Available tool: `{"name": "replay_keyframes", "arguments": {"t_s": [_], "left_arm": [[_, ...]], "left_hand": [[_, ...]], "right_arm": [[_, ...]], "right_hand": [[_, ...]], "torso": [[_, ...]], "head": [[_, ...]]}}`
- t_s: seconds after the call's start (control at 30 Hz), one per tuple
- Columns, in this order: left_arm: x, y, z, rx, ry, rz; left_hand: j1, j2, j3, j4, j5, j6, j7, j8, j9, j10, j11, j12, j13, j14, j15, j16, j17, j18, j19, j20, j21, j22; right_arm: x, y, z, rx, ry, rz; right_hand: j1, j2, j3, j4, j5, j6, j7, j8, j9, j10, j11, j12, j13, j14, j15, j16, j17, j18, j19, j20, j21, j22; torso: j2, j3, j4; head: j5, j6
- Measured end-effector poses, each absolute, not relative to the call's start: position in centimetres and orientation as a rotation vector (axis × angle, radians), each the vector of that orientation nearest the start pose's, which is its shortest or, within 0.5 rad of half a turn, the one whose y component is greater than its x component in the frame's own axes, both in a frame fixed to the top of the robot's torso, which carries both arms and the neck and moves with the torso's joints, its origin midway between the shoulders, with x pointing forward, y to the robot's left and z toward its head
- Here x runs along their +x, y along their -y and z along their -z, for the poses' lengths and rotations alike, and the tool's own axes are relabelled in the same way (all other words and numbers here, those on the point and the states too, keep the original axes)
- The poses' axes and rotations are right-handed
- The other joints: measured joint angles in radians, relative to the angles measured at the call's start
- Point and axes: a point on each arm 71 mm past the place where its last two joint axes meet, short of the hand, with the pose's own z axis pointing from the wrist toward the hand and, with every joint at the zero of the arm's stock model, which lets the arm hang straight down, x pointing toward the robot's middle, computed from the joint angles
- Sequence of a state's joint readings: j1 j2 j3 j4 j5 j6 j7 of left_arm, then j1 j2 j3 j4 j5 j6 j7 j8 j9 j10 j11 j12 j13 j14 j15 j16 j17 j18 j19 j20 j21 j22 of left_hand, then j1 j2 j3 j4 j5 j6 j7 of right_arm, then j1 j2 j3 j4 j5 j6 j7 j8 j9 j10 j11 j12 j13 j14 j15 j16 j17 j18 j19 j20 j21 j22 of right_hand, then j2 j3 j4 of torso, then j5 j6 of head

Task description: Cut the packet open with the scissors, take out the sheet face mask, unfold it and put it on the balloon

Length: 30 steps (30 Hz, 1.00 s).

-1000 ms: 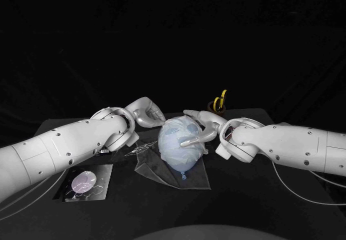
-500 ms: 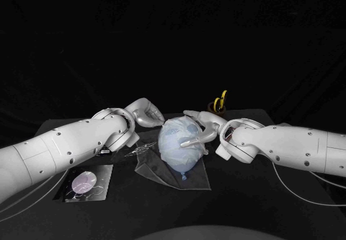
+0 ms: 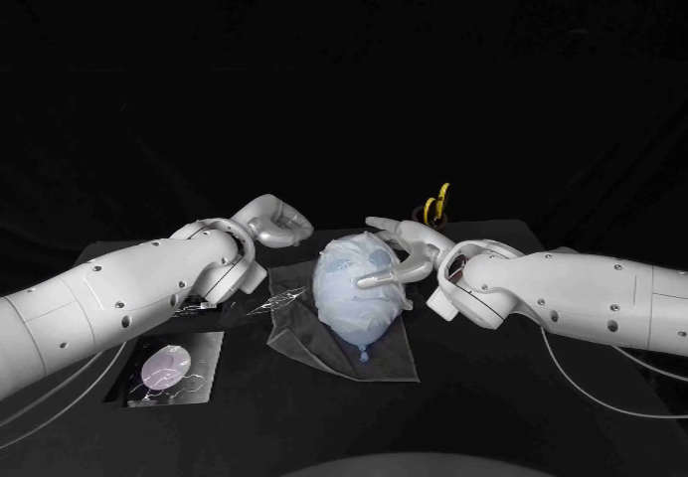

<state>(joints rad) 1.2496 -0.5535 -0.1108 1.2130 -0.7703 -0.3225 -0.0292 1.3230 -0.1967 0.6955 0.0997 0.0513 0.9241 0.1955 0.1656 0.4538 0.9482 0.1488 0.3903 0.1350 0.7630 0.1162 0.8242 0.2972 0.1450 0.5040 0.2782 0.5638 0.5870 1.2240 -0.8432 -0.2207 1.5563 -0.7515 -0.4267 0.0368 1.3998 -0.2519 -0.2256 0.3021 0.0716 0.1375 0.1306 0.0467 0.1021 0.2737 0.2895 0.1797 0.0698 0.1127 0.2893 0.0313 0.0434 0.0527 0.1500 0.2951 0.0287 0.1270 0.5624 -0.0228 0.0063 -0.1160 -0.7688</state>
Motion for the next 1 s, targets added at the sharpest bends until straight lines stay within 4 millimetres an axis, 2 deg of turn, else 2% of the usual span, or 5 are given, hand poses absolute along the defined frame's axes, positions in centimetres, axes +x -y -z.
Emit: {"name": "replay_keyframes", "arguments": {"t_s": [0.1, 0.27, 0.33, 0.6, 1.0], "left_arm": [[53.8, -14.7, 20.4, -0.474, -1.78, 0.981], [53.7, -14.2, 19.8, -0.508, -1.742, 1.063], [53.7, -13.9, 19.7, -0.51, -1.734, 1.087], [53.6, -12.1, 19.4, -0.459, -1.752, 1.151], [53.4, -10.2, 19.7, -0.306, -1.846, 1.151]], "left_hand": [[-0.059, -0.022, -0.038, 0.058, -0.002, -0.016, 0.013, -0.015, -0.013, -0.014, 0.014, -0.032, -0.028, -0.017, 0.017, -0.085, -0.04, -0.001, -0.014, 0.012, -0.117, -0.088], [-0.104, -0.018, -0.278, 0.177, -0.002, -0.031, 0.028, -0.034, -0.032, -0.032, 0.032, -0.088, -0.067, -0.03, 0.038, -0.254, -0.105, -0.022, 0.002, 0.013, -0.259, -0.205], [-0.055, 0.032, -0.452, 0.195, -0.002, -0.039, 0.031, -0.042, -0.044, -0.041, 0.042, -0.121, -0.07, -0.021, 0.047, -0.332, -0.129, -0.047, 0.011, 0.011, -0.315, -0.256], [0.073, 0.016, -0.751, 0.197, -0.002, -0.09, 0.011, -0.071, -0.078, -0.088, 0.076, -0.201, -0.071, -0.057, 0.086, -0.482, -0.174, -0.061, -0.053, 0.014, -0.418, -0.36], [0.115, -0.079, -0.882, 0.201, -0.001, -0.2, -0.004, -0.097, -0.132, -0.162, 0.059, -0.271, -0.072, -0.241, 0.088, -0.628, -0.222, -0.077, -0.241, 0.02, -0.503, -0.466]], "right_arm": [[45.9, 20.2, 23.4, 0.486, -1.817, -0.996], [45.9, 20.1, 23.4, 0.501, -1.81, -1.012], [45.9, 20.1, 23.4, 0.501, -1.812, -1.013], [46.0, 19.9, 23.5, 0.494, -1.829, -1.009], [46.0, 19.9, 23.6, 0.476, -1.849, -0.992]], "right_hand": [[0.0, 0.0, 0.003, -0.003, -0.004, 0.0, 0.0, 0.0, 0.0, 0.0, 0.0, 0.0, 0.0, 0.0, 0.0, 0.0, 0.0, 0.0, 0.0, 0.0, 0.0, 0.0], [0.004, 0.004, 0.006, 0.0, -0.004, 0.0, 0.0, 0.0, 0.0, 0.0, 0.0, 0.0, -0.002, 0.0, 0.0, 0.0, 0.0, 0.0, 0.0, 0.0, 0.0, 0.0], [0.004, 0.004, 0.006, 0.0, -0.004, 0.0, 0.0, 0.0, 0.0, 0.0, 0.0, 0.0, -0.003, 0.0, 0.0, 0.0, 0.0, 0.0, 0.0, 0.0, 0.0, 0.0], [0.004, 0.004, 0.006, 0.0, -0.004, 0.0, 0.0, 0.0, 0.0, 0.0, 0.0, 0.0, -0.003, 0.0, 0.0, 0.0, 0.0, 0.0, 0.0, 0.0, 0.0, 0.0], [0.004, 0.004, 0.005, 0.0, -0.004, 0.0, 0.0, 0.0, 0.0, -0.004, -0.004, 0.0, -0.005, 0.0, 0.0, 0.0, -0.001, 0.0, 0.0, 0.0, 0.0, 0.0]], "torso": [[0.0, -0.0001, 0.0], [0.0, -0.0007, 0.0001], [0.0, -0.0012, 0.0002], [0.001, -0.001, -0.0001], [0.0, 0.0, -0.001]], "head": [[-0.001, 0.003], [-0.002, 0.006], [-0.001, 0.007], [0.003, 0.01], [0.001, 0.009]]}}
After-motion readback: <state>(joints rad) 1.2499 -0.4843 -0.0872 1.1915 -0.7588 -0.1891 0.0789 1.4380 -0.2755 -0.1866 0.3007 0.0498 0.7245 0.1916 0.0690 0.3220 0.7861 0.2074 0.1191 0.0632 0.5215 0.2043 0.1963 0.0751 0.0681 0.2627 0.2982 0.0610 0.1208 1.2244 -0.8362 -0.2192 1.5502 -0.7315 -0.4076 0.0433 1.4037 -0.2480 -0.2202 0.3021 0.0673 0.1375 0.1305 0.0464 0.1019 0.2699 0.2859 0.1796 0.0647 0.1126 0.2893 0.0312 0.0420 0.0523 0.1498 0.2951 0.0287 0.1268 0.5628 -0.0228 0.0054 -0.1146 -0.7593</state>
